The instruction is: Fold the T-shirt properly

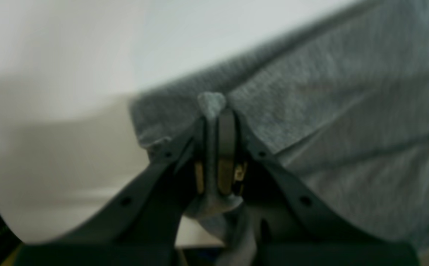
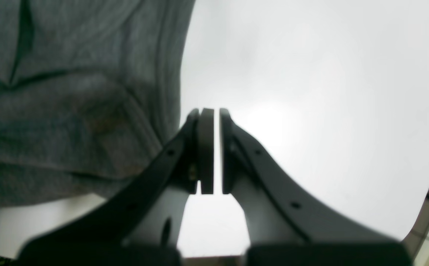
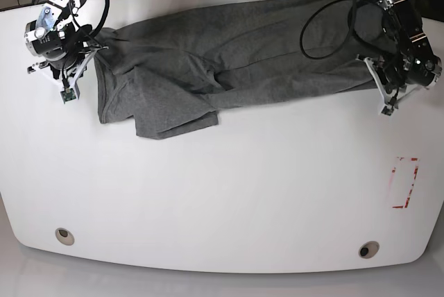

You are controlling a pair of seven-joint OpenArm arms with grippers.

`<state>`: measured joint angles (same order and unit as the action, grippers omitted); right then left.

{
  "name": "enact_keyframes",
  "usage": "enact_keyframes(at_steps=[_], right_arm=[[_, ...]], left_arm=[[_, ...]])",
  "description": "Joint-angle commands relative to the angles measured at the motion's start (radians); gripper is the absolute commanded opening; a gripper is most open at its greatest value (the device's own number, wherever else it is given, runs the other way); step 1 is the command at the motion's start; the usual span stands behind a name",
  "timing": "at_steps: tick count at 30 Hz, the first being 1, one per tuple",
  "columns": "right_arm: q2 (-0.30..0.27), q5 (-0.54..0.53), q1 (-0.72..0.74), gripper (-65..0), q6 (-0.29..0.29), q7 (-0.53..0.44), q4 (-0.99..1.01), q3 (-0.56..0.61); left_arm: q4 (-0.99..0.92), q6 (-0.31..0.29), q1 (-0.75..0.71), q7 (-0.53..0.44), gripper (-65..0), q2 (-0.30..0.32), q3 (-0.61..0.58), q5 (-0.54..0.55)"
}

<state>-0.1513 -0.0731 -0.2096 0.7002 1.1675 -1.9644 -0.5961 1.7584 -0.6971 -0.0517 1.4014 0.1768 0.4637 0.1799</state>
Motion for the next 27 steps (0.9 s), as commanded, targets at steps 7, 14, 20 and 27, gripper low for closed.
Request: enact_keyframes(at_steps=[7, 14, 20, 27], right_arm=[[0.014, 0.002, 0.060, -55.3, -0.002, -0.014, -0.039, -0.002], [0.028, 0.003, 0.157, -22.4, -0.002, -0.014, -0.033, -0.002], [0.057, -0.004, 0.250, -11.1, -0.002, -0.013, 0.021, 0.003], [0.078, 0.002, 0.356, -11.1, -0.002, -0.011, 0.170, 0.043]], left_arm=[[0.016, -0.001, 0.006, -0.005, -63.9, 0.016, -0.036, 0.005], [0.019, -0.001, 0.008, -0.005, -63.9, 0.030, -0.036, 0.003], [0.018, -0.001, 0.008, -0.005, -63.9, 0.037, -0.036, 0.005], [0.018, -0.001, 0.008, -0.005, -63.9, 0.037, -0.036, 0.005]])
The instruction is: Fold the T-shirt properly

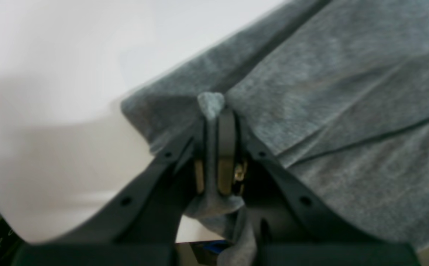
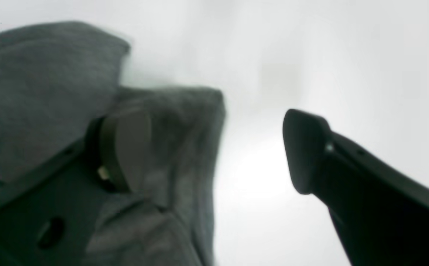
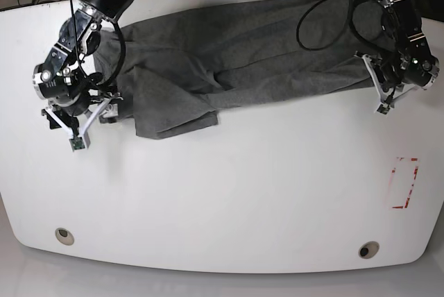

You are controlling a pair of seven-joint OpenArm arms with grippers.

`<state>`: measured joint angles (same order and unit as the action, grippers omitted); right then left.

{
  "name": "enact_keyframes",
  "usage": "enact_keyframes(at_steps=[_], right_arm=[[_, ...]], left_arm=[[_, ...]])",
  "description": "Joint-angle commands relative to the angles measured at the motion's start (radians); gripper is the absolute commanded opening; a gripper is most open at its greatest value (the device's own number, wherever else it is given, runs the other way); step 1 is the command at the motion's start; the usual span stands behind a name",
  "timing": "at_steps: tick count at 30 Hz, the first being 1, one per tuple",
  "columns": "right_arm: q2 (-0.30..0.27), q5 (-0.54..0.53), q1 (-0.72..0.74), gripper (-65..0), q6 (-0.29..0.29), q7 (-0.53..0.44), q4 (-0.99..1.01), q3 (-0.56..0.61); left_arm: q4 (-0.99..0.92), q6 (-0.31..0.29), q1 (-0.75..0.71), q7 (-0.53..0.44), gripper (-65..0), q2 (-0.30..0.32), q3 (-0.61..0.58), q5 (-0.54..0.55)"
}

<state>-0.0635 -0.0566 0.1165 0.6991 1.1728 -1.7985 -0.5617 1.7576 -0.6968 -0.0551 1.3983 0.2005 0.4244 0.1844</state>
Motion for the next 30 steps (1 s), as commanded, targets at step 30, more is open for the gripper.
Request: enact_keyframes(at_steps=[30], right_arm=[[0.049, -0.182, -0.211, -11.3, -0.001, 0.045, -0.024, 0.052]], left_arm=[[0.015, -0.001, 0.019, -0.002, -63.9, 0.011, 0.003, 0.000]])
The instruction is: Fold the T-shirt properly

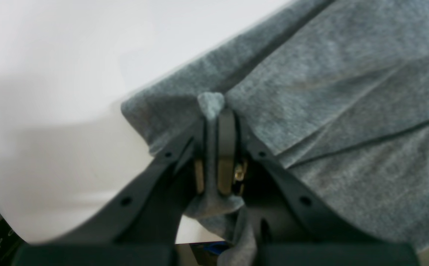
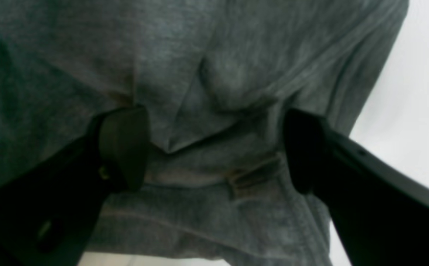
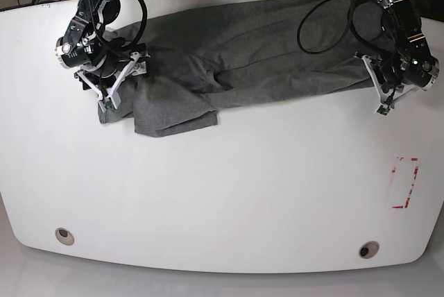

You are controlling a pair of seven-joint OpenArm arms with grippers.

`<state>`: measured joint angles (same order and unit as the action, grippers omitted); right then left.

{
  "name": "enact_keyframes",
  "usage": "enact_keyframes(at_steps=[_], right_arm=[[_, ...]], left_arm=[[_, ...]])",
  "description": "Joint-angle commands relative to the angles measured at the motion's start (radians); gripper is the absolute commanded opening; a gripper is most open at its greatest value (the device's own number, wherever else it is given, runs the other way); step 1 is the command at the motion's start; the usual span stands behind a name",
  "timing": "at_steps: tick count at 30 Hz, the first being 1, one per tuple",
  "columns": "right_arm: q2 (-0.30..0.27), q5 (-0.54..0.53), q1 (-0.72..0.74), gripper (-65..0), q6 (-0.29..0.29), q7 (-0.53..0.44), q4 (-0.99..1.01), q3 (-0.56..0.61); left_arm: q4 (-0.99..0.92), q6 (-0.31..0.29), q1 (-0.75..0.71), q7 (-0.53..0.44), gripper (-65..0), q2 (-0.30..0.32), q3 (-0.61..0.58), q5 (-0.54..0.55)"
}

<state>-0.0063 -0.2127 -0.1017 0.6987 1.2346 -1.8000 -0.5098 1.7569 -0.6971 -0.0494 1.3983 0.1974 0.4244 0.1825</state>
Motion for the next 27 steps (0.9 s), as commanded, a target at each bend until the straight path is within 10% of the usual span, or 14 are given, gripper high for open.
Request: enact_keyframes(at_steps=[1, 27], right_arm=[[-0.008, -0.031, 0.006, -11.3, -0.001, -0.017, -0.022, 0.000], [-0.007, -0.029, 0.004, -11.4, -0.001, -0.019, -0.024, 0.132]], left_arm=[[0.016, -0.001, 0.013, -0.002, -63.9, 0.014, 0.003, 0.002], [0.016, -0.001, 0.013, -0.002, -63.9, 0.017, -0.028, 0.002]])
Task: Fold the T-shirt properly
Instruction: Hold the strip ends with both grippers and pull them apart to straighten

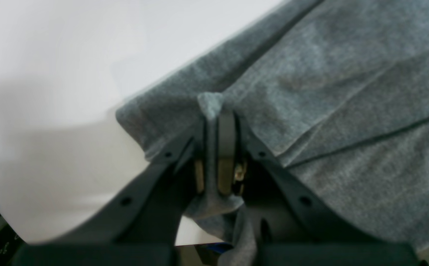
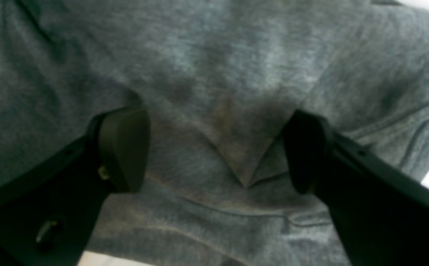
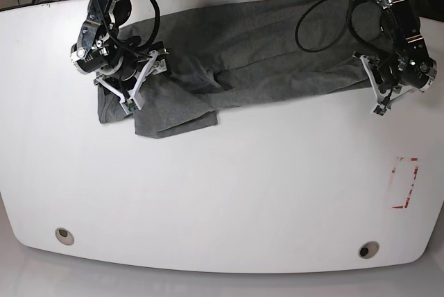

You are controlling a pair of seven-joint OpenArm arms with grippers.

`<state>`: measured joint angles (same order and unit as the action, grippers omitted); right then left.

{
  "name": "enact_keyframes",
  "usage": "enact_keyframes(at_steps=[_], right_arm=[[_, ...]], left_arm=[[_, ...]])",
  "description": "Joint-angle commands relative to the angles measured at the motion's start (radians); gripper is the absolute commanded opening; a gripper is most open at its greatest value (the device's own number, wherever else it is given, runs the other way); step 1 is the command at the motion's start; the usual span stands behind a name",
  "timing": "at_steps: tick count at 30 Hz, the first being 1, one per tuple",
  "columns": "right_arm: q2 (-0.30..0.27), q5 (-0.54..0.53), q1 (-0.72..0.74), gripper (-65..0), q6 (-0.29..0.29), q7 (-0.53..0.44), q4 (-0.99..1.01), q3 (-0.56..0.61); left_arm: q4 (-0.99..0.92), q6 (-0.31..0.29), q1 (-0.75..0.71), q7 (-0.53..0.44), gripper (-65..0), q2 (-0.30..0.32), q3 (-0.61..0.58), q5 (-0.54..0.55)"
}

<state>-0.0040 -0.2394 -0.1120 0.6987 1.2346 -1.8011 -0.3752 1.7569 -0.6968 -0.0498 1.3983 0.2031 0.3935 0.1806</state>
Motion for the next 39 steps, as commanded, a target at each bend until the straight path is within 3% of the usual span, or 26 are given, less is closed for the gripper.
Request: enact_keyframes(at_steps=[1, 4, 15, 19, 22, 28, 32, 35, 39], right_arm=[[-0.009, -0.001, 0.016, -12.2, -0.001, -0.019, -0.021, -0.005], [-0.012, -0.001, 0.019, -17.8, -0.001, -0.022, -0.018, -0.005], [-0.014, -0.001, 0.018, -48.2, -0.001, -0.049, -0.013, 0.002], [-0.014, -0.001, 0.016, -55.8, -0.001, -0.049, -0.013, 0.002], [-0.014, -0.001, 0.015, -56.8, -0.001, -0.049, -0.013, -0.002], [-0.020, 0.002, 0.013, -50.3, -0.001, -0.054, 0.037, -0.005], [-0.034, 0.002, 0.013, -49.3, -0.001, -0.069, 0.071, -0.006], [-0.034, 0.001, 0.007, -51.5, -0.001, -0.089, 0.076, -0.006], [-0.037, -0.002, -0.005, -62.5, -0.001, -0.091, 0.056, -0.005]], left_arm=[[0.016, -0.001, 0.014, -0.002, -63.9, 0.011, 0.003, 0.004], [0.016, -0.001, 0.014, -0.002, -63.9, 0.011, 0.003, 0.004], [0.016, -0.001, 0.014, -0.002, -63.9, 0.011, 0.003, 0.004], [0.016, -0.001, 0.014, -0.002, -63.9, 0.011, 0.003, 0.004], [0.016, -0.001, 0.014, -0.002, -63.9, 0.011, 0.003, 0.004], [0.016, -0.001, 0.014, -0.002, -63.9, 0.011, 0.003, 0.004], [0.016, -0.001, 0.014, -0.002, -63.9, 0.011, 0.005, 0.004], [0.016, -0.001, 0.014, -0.002, -63.9, 0.011, 0.005, 0.004], [0.016, -0.001, 0.014, -0.002, -63.9, 0.011, 0.005, 0.004]])
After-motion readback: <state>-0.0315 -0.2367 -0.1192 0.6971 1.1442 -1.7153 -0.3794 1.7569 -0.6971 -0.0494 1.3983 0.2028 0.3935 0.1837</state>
